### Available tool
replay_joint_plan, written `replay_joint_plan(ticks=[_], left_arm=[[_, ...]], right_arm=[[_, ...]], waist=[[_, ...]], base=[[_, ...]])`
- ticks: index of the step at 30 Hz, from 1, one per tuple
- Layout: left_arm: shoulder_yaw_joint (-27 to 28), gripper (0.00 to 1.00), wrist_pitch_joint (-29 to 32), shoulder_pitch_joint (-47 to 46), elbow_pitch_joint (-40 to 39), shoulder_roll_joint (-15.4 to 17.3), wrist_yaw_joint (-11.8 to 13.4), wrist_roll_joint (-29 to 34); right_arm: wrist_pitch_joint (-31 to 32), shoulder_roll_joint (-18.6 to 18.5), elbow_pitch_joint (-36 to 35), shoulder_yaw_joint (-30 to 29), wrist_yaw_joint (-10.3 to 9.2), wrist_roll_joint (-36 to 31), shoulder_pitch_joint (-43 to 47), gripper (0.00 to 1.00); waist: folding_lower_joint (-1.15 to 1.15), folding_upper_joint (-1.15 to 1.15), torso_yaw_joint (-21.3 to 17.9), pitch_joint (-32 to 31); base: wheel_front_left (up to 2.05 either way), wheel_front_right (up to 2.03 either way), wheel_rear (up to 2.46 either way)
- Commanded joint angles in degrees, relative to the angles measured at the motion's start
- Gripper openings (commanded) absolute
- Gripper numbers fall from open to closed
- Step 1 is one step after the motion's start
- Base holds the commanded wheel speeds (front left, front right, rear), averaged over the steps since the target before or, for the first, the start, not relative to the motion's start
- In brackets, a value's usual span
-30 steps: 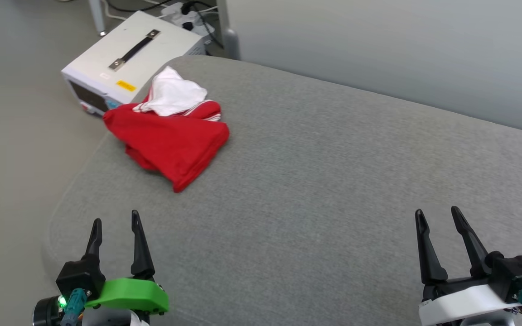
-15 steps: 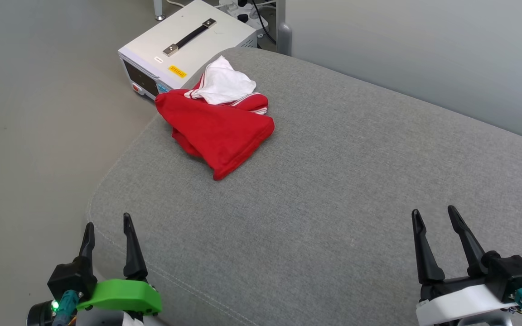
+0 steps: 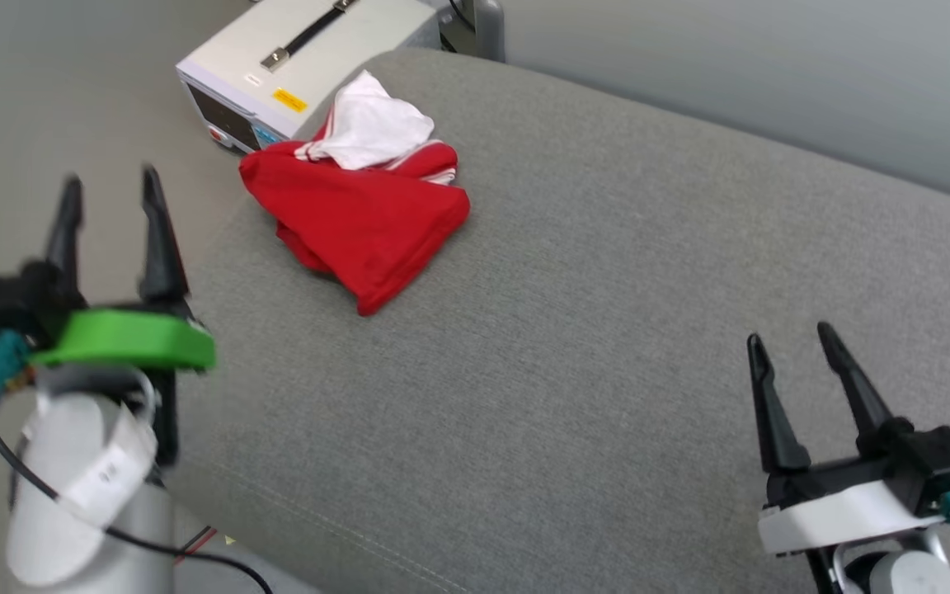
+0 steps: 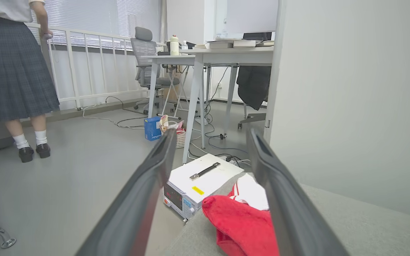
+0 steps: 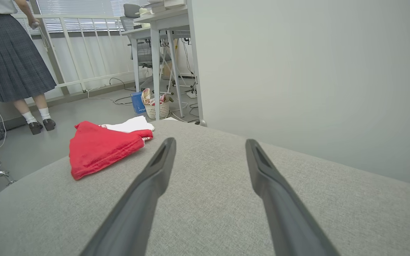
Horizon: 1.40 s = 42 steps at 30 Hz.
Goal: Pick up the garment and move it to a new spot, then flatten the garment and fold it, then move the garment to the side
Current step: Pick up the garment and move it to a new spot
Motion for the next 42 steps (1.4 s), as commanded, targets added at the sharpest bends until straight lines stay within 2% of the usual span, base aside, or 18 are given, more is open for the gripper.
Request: replay_joint_plan(ticks=[1, 6, 12, 18, 24, 28, 32, 38, 42], left_arm=[[0.06, 1.00, -0.34, -3.39, 1.22, 1.73, -0.69, 0.20], [-0.70, 1.00, 0.54, -13.52, 6.10, 6.40, -1.86, -2.30], [-7.67, 1.00, 10.38, -23.47, 12.98, 12.83, -2.32, -9.82], [-17.95, 1.00, 28.40, -30.10, 17.42, 19.30, -2.35, -22.69], [-26.99, 1.00, 45.17, -32.94, 19.42, 23.97, -2.35, -30.08], [-31.13, 1.00, 53.55, -33.40, 21.10, 25.17, -2.35, -34.81], [-34.87, 1.00, 59.52, -32.83, 24.12, 26.21, -2.36, -36.36], [-39.31, 1.00, 63.13, -30.71, 29.16, 24.89, -2.36, -36.86], [-41.43, 1.00, 62.59, -29.57, 31.88, 22.88, -2.36, -37.63]], right_arm=[[-0.34, -0.80, -0.81, -0.15, -0.04, -0.31, -1.57, 1.00], [-0.34, -2.06, -2.61, -0.43, -0.04, -0.54, -3.97, 1.00], [-0.34, -3.25, -4.47, 0.72, -0.04, -0.76, -6.51, 1.00], [-0.34, -4.47, -5.62, 1.07, -0.04, -0.87, -8.65, 1.00], [-0.34, -5.25, -5.98, 0.88, -0.04, -0.96, -9.90, 1.00], [-0.34, -5.70, -6.21, 0.55, -0.04, -0.98, -10.40, 1.00], [-0.34, -5.99, -6.37, 0.49, -0.04, -0.91, -11.13, 1.00], [-0.34, -5.97, -6.05, 0.20, -0.04, -0.93, -11.99, 1.00], [-0.34, -5.88, -5.74, 0.12, -0.04, -0.88, -12.30, 1.00]], waist=[[0.00, 0.00, -3.00, 4.22], [0.00, 0.00, -5.18, 8.25], [0.00, 0.00, -7.51, 11.87], [0.00, 0.00, -9.37, 15.07], [0.00, 0.00, -11.14, 17.61], [0.00, 0.00, -12.28, 19.44], [0.00, 0.00, -13.47, 21.11], [0.00, 0.00, -14.51, 22.89], [0.00, 0.00, -14.68, 23.19]], base=[[0.00, 0.00, 0.00], [0.00, 0.00, 0.00], [0.00, 0.00, 0.00], [0.00, 0.00, 0.00], [0.00, 0.00, 0.00], [0.00, 0.00, 0.00], [0.00, 0.00, 0.00], [0.00, 0.00, 0.00], [0.00, 0.00, 0.00]])
